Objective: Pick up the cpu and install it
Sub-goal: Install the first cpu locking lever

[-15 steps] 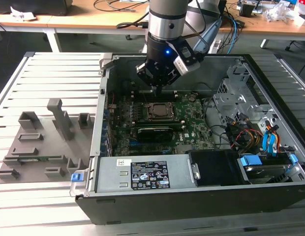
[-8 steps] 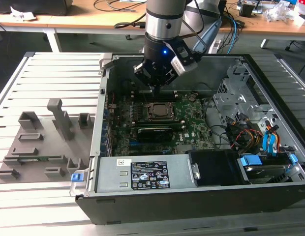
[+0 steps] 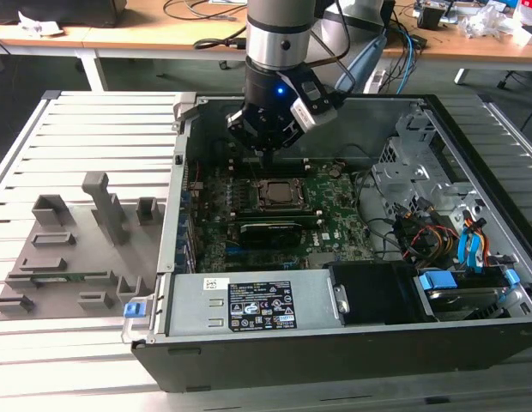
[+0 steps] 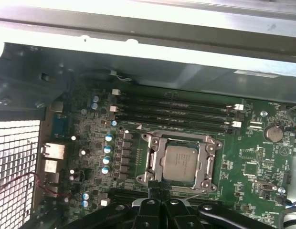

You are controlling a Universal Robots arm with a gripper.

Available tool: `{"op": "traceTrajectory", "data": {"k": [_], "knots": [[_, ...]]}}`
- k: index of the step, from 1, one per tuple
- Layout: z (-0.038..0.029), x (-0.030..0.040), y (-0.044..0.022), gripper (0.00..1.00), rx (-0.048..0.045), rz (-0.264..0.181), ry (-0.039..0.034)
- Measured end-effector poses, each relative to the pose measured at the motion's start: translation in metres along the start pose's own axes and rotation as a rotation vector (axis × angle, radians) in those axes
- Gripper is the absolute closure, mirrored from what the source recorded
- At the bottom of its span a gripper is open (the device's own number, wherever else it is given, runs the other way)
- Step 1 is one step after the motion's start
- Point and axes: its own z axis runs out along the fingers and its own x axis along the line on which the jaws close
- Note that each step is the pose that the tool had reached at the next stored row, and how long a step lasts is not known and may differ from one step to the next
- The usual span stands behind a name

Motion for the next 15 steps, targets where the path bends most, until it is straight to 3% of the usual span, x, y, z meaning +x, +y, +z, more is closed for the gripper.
{"op": "traceTrajectory", "data": {"k": [5,15], "knots": [[0.0001,0.0071,0.0011,0.89,0.0001,0.000,-0.0003],[0.0002,0.0136,0.0065,0.89,0.0002,0.000,-0.0002]]}}
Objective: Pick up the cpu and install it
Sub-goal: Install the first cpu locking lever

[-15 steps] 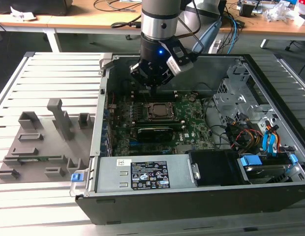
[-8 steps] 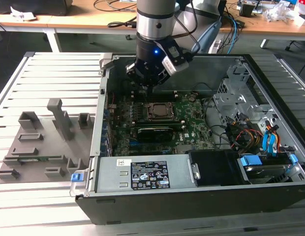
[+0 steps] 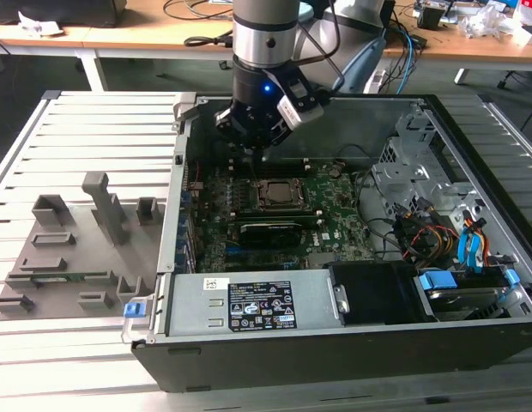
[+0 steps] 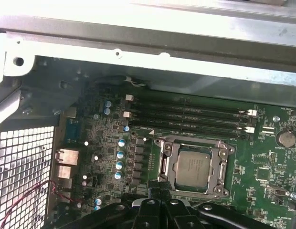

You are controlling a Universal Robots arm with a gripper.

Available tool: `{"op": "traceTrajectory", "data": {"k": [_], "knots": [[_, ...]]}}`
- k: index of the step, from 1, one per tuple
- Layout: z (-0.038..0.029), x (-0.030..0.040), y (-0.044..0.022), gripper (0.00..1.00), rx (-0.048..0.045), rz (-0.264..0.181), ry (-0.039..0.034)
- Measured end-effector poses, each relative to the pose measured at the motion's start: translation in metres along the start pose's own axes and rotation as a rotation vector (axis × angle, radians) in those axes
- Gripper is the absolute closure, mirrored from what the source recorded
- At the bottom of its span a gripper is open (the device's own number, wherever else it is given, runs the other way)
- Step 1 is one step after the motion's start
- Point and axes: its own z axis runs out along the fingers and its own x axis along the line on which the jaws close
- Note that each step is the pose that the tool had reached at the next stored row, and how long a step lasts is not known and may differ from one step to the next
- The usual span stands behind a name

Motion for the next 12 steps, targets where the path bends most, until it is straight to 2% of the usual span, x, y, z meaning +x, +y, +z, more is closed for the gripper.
{"op": "traceTrajectory", "data": {"k": [12], "knots": [[0.0002,0.0111,0.0026,0.89,0.0000,0.000,-0.0001]]}}
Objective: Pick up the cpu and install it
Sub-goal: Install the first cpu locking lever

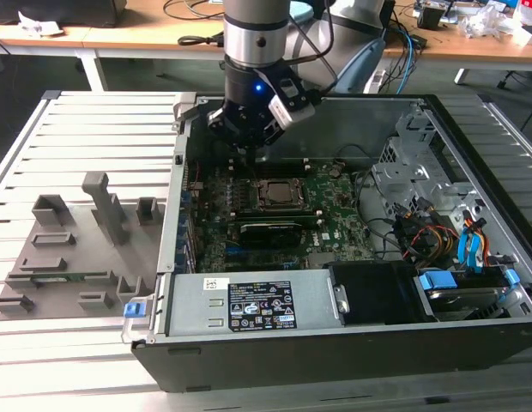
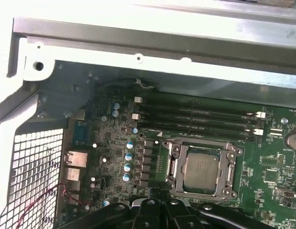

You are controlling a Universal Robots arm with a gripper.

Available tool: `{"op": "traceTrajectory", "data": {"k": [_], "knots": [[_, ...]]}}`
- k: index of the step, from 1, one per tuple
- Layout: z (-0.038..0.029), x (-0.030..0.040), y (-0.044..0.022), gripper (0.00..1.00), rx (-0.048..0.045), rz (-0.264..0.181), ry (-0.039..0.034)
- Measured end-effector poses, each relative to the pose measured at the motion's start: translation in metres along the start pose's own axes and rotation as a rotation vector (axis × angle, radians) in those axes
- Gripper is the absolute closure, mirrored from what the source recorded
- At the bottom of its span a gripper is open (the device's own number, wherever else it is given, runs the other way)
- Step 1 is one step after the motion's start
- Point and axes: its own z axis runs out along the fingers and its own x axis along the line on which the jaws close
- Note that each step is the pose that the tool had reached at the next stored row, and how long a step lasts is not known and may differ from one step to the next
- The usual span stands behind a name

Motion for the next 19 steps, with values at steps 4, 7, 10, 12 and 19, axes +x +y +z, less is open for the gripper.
{"op": "traceTrajectory", "data": {"k": [4,7,10,12,19], "knots": [[0.0003,0.0063,0.0080,0.89,-0.0042,0.000,-0.0005],[0.0020,0.0122,0.0106,0.89,-0.0386,-0.001,-0.0047],[0.0089,0.0124,0.0165,0.89,-0.0392,-0.001,-0.0047],[0.0112,0.0116,0.0224,0.89,-0.0392,-0.001,-0.0046],[0.0142,0.0071,0.0272,0.89,-0.0392,-0.001,-0.0045]]}}
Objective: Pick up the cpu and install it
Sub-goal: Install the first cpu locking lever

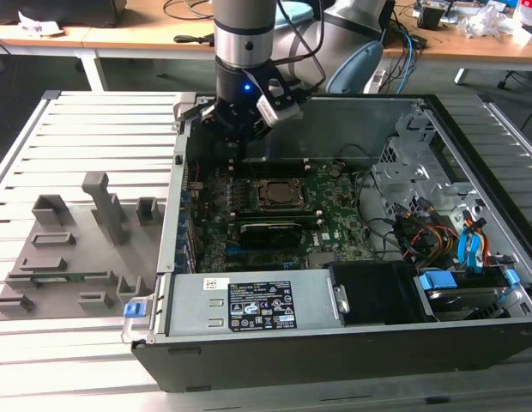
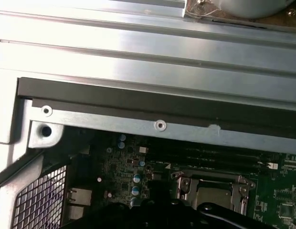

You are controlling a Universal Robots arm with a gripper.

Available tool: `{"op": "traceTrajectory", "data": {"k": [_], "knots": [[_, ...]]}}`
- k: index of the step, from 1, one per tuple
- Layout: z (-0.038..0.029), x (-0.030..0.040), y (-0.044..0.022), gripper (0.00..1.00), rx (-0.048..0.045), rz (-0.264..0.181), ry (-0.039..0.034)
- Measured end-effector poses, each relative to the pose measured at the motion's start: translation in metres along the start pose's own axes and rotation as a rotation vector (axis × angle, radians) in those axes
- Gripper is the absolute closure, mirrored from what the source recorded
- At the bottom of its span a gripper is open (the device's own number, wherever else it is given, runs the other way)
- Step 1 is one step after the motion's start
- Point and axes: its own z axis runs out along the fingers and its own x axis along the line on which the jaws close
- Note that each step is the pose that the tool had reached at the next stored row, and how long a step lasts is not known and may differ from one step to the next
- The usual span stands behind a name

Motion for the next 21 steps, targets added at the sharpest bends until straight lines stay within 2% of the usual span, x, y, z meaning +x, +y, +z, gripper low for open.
{"op": "traceTrajectory", "data": {"k": [3,8,17,21], "knots": [[0.0001,-0.0021,-0.0003,0.89,-0.0001,0.000,0.0000],[0.0001,-0.0102,-0.0012,0.89,0.0000,0.000,0.0000],[0.0001,-0.0175,-0.0021,0.89,0.0000,0.000,0.0000],[0.0001,-0.0241,-0.0029,0.89,0.0000,0.000,0.0000]]}}
